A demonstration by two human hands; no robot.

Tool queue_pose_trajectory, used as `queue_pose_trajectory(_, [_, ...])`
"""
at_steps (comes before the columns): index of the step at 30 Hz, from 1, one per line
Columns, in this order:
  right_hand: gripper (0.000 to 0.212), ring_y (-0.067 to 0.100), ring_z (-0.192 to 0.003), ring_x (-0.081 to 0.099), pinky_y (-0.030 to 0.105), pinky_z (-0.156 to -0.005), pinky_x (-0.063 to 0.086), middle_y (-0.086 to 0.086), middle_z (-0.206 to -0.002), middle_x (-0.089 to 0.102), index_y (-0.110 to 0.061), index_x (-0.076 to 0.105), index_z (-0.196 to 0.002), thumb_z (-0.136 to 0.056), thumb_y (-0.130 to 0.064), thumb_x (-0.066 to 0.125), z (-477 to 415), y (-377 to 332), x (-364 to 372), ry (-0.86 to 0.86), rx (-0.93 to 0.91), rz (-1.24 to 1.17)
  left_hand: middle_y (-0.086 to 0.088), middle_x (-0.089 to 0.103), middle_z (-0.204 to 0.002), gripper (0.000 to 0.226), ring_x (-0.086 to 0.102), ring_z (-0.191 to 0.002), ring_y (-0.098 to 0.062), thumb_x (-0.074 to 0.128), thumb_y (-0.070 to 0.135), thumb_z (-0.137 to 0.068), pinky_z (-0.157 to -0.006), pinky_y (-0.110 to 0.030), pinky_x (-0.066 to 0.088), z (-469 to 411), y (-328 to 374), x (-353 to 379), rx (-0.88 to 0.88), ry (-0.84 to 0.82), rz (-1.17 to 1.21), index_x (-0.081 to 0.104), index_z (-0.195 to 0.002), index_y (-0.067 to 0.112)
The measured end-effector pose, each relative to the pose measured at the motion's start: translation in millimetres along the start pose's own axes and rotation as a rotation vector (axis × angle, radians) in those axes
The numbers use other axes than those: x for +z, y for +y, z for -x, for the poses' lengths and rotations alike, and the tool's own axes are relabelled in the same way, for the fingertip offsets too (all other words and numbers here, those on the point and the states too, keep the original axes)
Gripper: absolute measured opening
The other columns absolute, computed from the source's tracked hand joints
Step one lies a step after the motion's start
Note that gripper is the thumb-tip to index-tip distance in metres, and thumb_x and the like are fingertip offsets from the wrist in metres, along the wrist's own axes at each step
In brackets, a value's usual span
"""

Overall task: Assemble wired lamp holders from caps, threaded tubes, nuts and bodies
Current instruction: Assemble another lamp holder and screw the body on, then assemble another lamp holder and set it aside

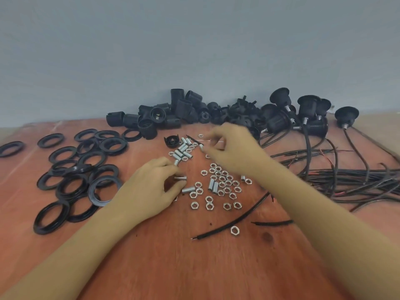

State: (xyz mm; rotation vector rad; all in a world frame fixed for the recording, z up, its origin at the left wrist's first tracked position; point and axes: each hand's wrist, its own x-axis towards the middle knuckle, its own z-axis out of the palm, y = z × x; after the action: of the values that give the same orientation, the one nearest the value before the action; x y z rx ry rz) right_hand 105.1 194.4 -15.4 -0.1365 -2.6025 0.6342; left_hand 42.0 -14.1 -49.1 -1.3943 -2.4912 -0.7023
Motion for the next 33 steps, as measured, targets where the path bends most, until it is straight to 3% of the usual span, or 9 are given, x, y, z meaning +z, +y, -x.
queue_pose_trajectory(2, [0.028,0.016,-0.098,0.061,0.036,-0.086,0.051,-0.007,-0.102,0.067,-0.024,0.070,-0.111,-0.091,-0.039,0.059,1,-7,22,-0.094,-0.017,0.172,0.004,0.060,-0.092,0.017,0.058,-0.086,-0.016,0.072,0.026,-0.086,-0.080,-0.039,0.050,0,0,-1,-0.023,-0.002,0.031,0.074,-0.101,0.017])
queue_pose_trajectory(5, [0.031,0.027,-0.107,0.058,0.038,-0.085,0.046,0.004,-0.111,0.064,-0.019,0.066,-0.110,-0.094,-0.041,0.052,-6,-7,38,-0.042,0.055,0.361,0.008,0.057,-0.097,0.021,0.055,-0.087,-0.011,0.073,0.030,-0.085,-0.081,-0.033,0.049,1,1,-1,-0.052,0.000,0.027,0.071,-0.103,0.020])
queue_pose_trajectory(13, [0.021,0.030,-0.107,0.057,0.036,-0.071,0.033,0.008,-0.118,0.056,-0.013,0.062,-0.112,-0.097,-0.024,0.053,-16,-1,51,-0.009,0.177,0.436,0.012,0.059,-0.085,0.006,0.051,-0.072,0.001,0.072,0.031,-0.085,-0.068,-0.029,0.049,1,4,-3,-0.107,-0.044,0.058,0.072,-0.085,0.025])
queue_pose_trajectory(18, [0.022,0.029,-0.121,0.049,0.039,-0.075,0.043,0.010,-0.127,0.049,-0.010,0.059,-0.117,-0.097,-0.021,0.055,-14,1,53,-0.051,0.175,0.403,0.015,0.054,-0.091,0.007,0.051,-0.077,-0.004,0.067,0.032,-0.089,-0.066,-0.025,0.043,3,3,1,-0.070,-0.030,0.021,0.068,-0.087,0.026])
queue_pose_trajectory(20, [0.026,0.026,-0.121,0.049,0.040,-0.082,0.048,0.010,-0.127,0.048,-0.008,0.056,-0.120,-0.100,-0.024,0.051,-11,2,52,-0.020,0.154,0.343,0.015,0.054,-0.094,0.007,0.052,-0.081,-0.005,0.065,0.031,-0.090,-0.069,-0.025,0.044,3,3,1,-0.056,0.000,0.021,0.067,-0.089,0.024])
queue_pose_trajectory(23, [0.022,0.018,-0.100,0.056,0.037,-0.082,0.051,0.003,-0.113,0.056,-0.012,0.059,-0.112,-0.101,-0.030,0.050,-6,1,41,0.098,0.105,0.101,0.014,0.062,-0.086,0.005,0.055,-0.074,0.001,0.070,0.022,-0.088,-0.069,-0.018,0.045,1,7,-1,-0.057,0.134,0.116,0.068,-0.083,0.021])
queue_pose_trajectory(27, [0.009,-0.003,-0.076,0.060,0.011,-0.070,0.047,-0.016,-0.084,0.063,-0.016,0.069,-0.100,-0.093,-0.020,0.066,11,-5,23,0.132,0.112,-0.306,0.009,0.070,-0.074,0.006,0.056,-0.054,0.001,0.073,0.017,-0.086,-0.054,-0.009,0.042,-3,12,-1,-0.292,0.272,0.526,0.070,-0.082,0.021])
queue_pose_trajectory(30, [0.006,-0.004,-0.070,0.062,0.010,-0.065,0.048,-0.014,-0.079,0.068,-0.021,0.071,-0.091,-0.088,-0.016,0.072,28,-11,17,0.116,0.130,-0.550,0.005,0.072,-0.077,0.009,0.059,-0.060,-0.002,0.069,0.013,-0.086,-0.051,-0.017,0.048,-6,17,-1,-0.402,0.287,0.920,0.070,-0.095,0.014])
queue_pose_trajectory(33, [0.008,0.005,-0.070,0.065,0.015,-0.065,0.052,-0.004,-0.082,0.072,-0.014,0.074,-0.095,-0.087,-0.012,0.073,39,-17,17,0.087,0.138,-0.696,0.007,0.071,-0.077,0.026,0.059,-0.068,-0.003,0.064,0.026,-0.082,-0.052,-0.018,0.048,-6,22,-1,-0.414,0.246,1.091,0.072,-0.103,0.013])
